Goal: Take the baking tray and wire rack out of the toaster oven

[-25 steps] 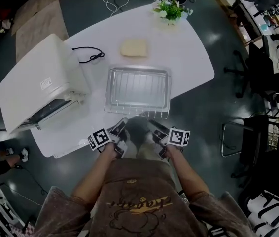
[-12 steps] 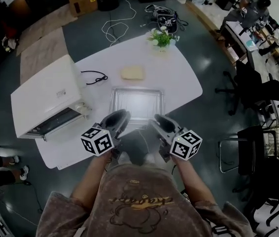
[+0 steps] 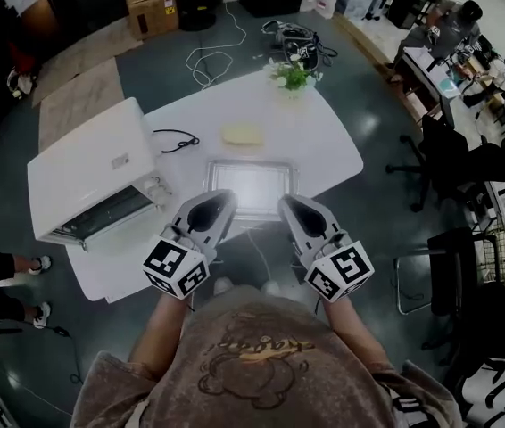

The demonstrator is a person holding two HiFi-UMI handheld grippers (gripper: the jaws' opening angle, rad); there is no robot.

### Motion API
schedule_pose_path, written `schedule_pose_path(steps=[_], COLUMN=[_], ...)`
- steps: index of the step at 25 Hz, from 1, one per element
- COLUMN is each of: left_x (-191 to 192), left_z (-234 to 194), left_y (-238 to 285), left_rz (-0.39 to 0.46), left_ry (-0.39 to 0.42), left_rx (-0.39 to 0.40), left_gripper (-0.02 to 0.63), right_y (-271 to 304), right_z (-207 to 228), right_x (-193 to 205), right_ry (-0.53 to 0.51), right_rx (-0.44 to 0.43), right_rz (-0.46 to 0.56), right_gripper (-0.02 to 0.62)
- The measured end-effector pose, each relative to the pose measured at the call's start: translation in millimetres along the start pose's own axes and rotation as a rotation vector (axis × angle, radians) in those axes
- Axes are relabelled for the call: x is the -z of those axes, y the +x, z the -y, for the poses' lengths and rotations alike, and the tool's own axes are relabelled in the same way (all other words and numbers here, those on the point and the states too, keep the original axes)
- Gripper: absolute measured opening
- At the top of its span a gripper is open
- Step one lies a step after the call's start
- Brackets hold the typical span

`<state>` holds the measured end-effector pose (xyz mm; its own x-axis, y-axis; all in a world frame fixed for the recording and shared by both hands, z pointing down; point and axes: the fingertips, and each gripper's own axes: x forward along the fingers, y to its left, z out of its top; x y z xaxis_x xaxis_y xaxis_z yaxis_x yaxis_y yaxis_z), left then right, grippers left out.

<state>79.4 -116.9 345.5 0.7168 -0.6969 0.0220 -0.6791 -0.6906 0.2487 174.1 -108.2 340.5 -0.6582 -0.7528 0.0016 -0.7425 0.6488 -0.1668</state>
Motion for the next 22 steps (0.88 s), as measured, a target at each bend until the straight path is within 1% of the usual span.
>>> schedule_pose_path(steps=[3,6,12,17,22], left_x=[16.1,35.8,63.3,73.2,72.8], left_z=[-6.3,-13.8,-25.8,-27.1,-29.0], left_y=[-7.8,-10.6,-12.4,-11.7,-11.2], left_rz=[0.014,0.002,-0.02,-0.033,-0.022], left_ry=[-0.007,-0.001,-0.005,-0.011,-0.041], left_rx=[-0.026,-0.062,-0.106,-0.122,-0.137], left_gripper=[0.014,0.011,0.009,0.008,0.006], right_y=[-8.9,-16.7,-21.4,-22.5,-26.0], right_z=[6.2,13.3,23.1,26.4,32.8], right_x=[19.6,41.1,61.0,70.4,77.7], right_ry=[-0.004,0.013,0.039,0.053,0.06], right_rx=[0.048,0.087,0.138,0.149,0.163], right_rz=[-0.021,-0.049,-0.049,-0.065,-0.08], right_gripper=[0.005,0.0,0.0,0.0,0.0])
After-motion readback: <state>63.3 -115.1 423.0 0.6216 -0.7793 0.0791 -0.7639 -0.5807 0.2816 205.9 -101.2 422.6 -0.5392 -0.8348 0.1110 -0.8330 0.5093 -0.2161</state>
